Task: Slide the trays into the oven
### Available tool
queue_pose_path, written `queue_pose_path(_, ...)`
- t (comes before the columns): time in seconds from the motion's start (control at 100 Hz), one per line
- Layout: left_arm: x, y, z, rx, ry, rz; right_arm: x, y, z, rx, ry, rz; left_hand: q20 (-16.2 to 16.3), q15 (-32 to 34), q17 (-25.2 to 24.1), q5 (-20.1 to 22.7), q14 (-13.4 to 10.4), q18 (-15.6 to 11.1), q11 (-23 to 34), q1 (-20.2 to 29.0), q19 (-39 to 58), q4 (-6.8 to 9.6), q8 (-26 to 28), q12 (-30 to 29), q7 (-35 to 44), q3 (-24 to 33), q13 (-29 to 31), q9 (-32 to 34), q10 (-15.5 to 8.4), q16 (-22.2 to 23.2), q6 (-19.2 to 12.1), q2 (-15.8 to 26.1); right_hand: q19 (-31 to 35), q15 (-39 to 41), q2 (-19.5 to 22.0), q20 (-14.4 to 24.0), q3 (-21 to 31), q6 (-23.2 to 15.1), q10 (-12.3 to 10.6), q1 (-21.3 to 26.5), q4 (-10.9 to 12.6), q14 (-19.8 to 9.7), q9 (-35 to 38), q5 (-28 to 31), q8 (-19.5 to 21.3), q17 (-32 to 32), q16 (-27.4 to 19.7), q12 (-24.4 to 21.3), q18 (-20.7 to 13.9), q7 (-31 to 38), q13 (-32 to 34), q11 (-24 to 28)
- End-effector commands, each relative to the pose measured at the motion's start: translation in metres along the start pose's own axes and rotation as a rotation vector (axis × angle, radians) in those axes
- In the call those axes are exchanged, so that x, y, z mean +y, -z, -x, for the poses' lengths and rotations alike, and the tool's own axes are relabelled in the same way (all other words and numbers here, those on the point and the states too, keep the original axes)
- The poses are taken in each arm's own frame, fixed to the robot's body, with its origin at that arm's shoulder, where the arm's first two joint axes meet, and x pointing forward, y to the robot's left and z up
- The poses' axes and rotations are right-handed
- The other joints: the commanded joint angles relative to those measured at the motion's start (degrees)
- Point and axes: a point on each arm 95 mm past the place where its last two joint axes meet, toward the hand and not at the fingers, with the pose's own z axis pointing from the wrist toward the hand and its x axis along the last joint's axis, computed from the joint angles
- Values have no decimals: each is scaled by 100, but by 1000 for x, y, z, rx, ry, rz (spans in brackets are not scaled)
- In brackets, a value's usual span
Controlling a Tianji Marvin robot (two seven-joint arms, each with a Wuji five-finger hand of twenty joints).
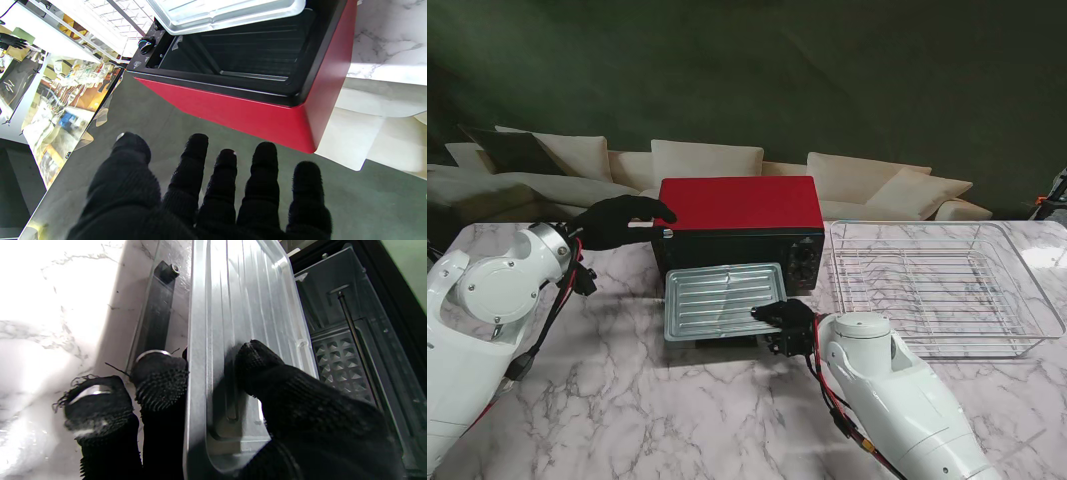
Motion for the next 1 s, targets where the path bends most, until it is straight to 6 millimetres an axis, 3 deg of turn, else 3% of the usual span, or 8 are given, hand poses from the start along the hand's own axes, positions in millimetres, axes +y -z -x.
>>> queue_pose_path(0.0,1,-1,0,1,-2,18,5,-3,-4,7,-6,14,67,-73,-118,107,-71,-71,-23,87,-88,-58,51,-36,38,-137,-44,-5,-72,-20,-123,216,270,175,616,109,473,-897,-55,460,199,-190,161,637,356,-191,92,139,57,454,300,502)
queue_pose_path(0.4,3,-2,0,-3,0,21,5,-16,-11,8,-34,28,68,-74,-115,111,-77,-76,-25,87,-102,-59,51,-36,40,-138,-48,-11,-63,-19,-122,219,285,168,639,135,446,-879,-61,467,196,-198,143,603,391,-230,86,171,34,434,302,500)
queue_pose_path(0.99,2,0,0,-1,-2,17,-2,-15,3,-5,-54,3,78,-74,-108,111,-79,-73,-29,85,-127,-59,51,-36,39,-137,-52,-20,-59,-20,-123,214,279,141,653,151,430,-878,-58,475,201,-184,127,600,419,-245,68,194,23,421,300,494)
